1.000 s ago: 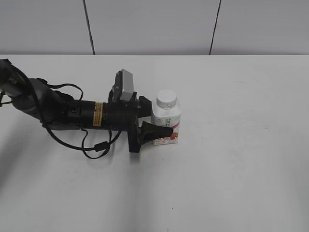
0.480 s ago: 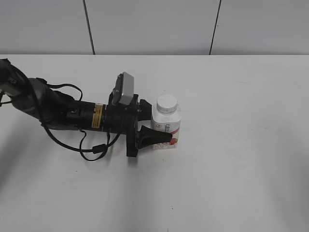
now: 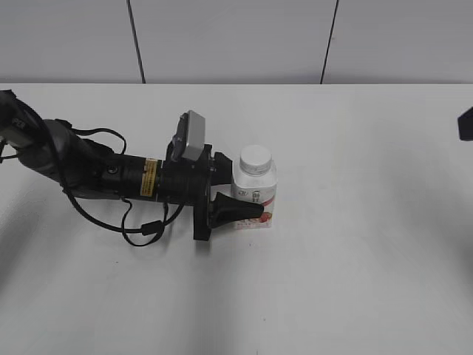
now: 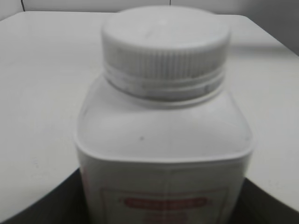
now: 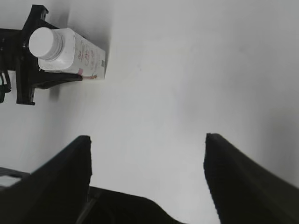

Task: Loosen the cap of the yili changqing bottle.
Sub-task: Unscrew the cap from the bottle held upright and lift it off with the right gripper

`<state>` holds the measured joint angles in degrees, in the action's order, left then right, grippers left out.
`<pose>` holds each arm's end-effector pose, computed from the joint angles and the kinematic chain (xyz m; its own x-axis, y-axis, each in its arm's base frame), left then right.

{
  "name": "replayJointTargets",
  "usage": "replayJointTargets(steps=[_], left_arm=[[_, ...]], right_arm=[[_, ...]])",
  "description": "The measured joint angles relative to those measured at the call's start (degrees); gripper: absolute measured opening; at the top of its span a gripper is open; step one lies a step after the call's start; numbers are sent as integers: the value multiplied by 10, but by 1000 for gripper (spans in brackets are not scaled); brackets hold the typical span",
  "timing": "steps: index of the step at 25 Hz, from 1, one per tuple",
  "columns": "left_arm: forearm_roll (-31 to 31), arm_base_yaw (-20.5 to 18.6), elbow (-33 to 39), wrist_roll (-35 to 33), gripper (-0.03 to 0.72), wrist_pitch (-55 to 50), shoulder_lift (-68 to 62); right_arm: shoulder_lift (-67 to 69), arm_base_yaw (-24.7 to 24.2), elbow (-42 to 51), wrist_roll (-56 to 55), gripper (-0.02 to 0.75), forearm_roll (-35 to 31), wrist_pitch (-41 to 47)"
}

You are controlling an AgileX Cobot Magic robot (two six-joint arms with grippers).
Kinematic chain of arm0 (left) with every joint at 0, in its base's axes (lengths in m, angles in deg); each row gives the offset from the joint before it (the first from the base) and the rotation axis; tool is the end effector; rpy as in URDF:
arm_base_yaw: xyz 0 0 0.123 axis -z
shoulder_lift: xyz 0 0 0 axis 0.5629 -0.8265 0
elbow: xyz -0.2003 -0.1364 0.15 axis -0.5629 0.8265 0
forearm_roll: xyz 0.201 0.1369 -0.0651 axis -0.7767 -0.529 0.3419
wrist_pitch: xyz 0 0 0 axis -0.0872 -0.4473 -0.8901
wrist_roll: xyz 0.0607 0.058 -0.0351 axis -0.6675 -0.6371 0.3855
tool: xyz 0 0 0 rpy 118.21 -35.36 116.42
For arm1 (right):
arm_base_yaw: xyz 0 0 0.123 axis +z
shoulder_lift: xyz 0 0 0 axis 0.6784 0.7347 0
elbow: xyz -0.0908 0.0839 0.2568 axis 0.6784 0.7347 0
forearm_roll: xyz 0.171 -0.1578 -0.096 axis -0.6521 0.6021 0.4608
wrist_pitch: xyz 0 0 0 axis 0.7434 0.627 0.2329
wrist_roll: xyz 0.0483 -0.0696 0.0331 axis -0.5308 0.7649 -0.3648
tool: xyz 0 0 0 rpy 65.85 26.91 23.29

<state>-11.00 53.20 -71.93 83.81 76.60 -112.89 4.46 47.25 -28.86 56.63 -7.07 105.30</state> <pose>0.3515 -0.2087 0.0542 0.0112 0.2752 -0.9613 0.9998 -0.0209 0.0056 0.1938 0.0438 0.3257 -0.8375 -0.0161 -0.5461 -0.2047 0.9360 0.2864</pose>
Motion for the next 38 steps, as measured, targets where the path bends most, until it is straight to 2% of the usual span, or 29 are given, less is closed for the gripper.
replayJointTargets(steps=[6,12,18,26,38], left_arm=[[-1,0,0,7,430,0,0],[-1,0,0,12,430,-1,0],[0,0,0,18,430,-2,0],[1,0,0,29,430,-8,1],[3,0,0,30,430,-11,1]], right_arm=[[158,14,-147,-46,586,-4,95],[284,105,-285,-148,550,58,138],[387,170,-392,-234,545,90,143],[480,234,-445,-306,544,92,144],[535,261,-452,-337,544,83,143]])
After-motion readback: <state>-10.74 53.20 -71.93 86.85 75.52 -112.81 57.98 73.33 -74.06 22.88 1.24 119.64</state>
